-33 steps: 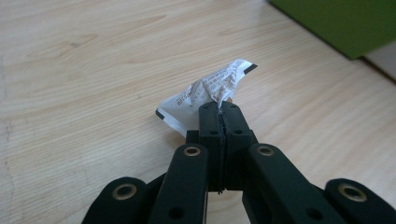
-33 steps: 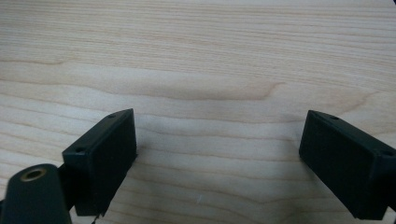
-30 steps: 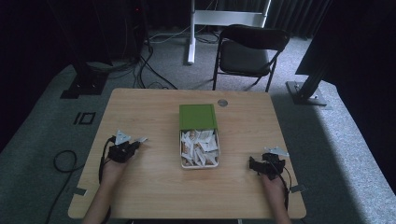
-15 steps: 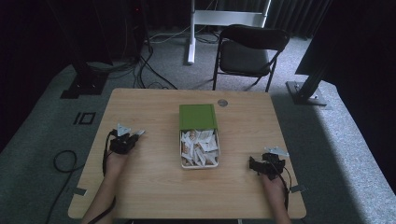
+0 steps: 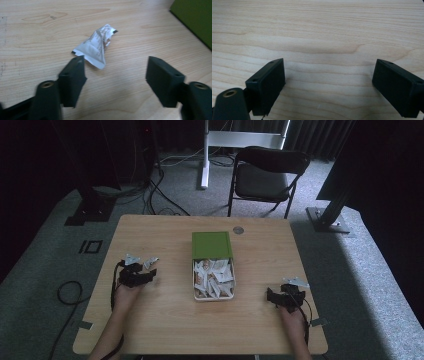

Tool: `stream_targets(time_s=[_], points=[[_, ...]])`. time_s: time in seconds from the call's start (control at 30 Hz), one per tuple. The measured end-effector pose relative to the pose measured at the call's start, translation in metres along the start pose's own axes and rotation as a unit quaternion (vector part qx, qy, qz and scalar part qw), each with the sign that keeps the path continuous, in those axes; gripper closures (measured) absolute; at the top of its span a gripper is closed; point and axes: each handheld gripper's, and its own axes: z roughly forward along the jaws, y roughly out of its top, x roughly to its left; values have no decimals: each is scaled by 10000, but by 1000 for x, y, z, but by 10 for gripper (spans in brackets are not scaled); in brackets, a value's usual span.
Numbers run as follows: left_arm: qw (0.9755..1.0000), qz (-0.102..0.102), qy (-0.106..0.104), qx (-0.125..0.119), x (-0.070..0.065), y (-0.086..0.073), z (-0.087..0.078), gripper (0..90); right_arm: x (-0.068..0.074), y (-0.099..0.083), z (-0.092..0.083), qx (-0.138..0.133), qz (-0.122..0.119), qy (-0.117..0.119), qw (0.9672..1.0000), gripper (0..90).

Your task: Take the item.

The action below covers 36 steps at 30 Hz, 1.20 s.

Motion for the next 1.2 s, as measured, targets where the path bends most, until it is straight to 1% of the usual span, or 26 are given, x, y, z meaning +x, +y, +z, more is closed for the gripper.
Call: stream_targets(time_s=[0.13,0.17,0.2,0.27,0.3,0.33,0.43,0.47,0.5,0.53,0.57,0.6,0.63,0.7,0.77,0.93,1.03,1.1,1.17,1.2], points=[[10000,-74,5,-12,-2,0,-4,245,0,0,0,1,1,0,10000,109],[10000,-39,-20,47,-4,0,-6,229,0,0,0,0,-3,0,10000,109],[10000,17,-28,78,-5,0,-6,176,0,0,0,0,0,0,10000,109],[9999,88,1,63,-8,-1,-9,165,0,0,0,0,0,0,10000,109],[9999,88,1,63,-8,-1,-9,136,0,0,0,0,-1,1,10000,109],[9999,130,45,58,-10,-2,-12,110,0,0,0,0,-2,1,10000,109],[9998,178,34,12,-14,-4,-15,106,0,0,0,-1,-2,1,10000,109],[9994,316,138,-10,-18,-6,-18,101,0,0,0,0,0,0,10000,109],[9992,374,118,-12,-20,-7,-19,98,0,0,0,-1,-1,0,10000,110],[9992,374,118,-12,-20,-7,-19,74,0,0,0,-1,5,-6,10000,109],[9990,442,103,45,-22,-10,-21,48,0,0,0,-2,8,-11,10000,109],[9990,442,103,45,-22,-10,-21,23,0,0,0,-2,8,-11,10000,109],[9990,436,85,10,-24,-13,-24,23,0,0,0,-3,10,-12,10000,109],[9987,465,172,-84,-25,-18,-27,23,0,0,0,-3,10,-12,10000,109],[9987,435,212,-134,-26,-22,-31,23,0,0,0,-3,10,-12,10000,109],[9985,451,274,-173,-28,-30,-37,24,0,0,0,-3,17,-12,10000,109],[9983,476,285,-178,-28,-35,-44,23,0,0,0,-3,15,-14,10000,110],[9981,482,300,-236,-29,-38,-49,23,0,-1,-1,-2,21,-13,10000,109],[9982,447,309,-264,-29,-40,-55,23,0,-1,-1,-3,20,-14,10000,109],[9984,390,302,-271,-29,-42,-57,23,0,-1,-1,-3,20,-14,10000,109]])
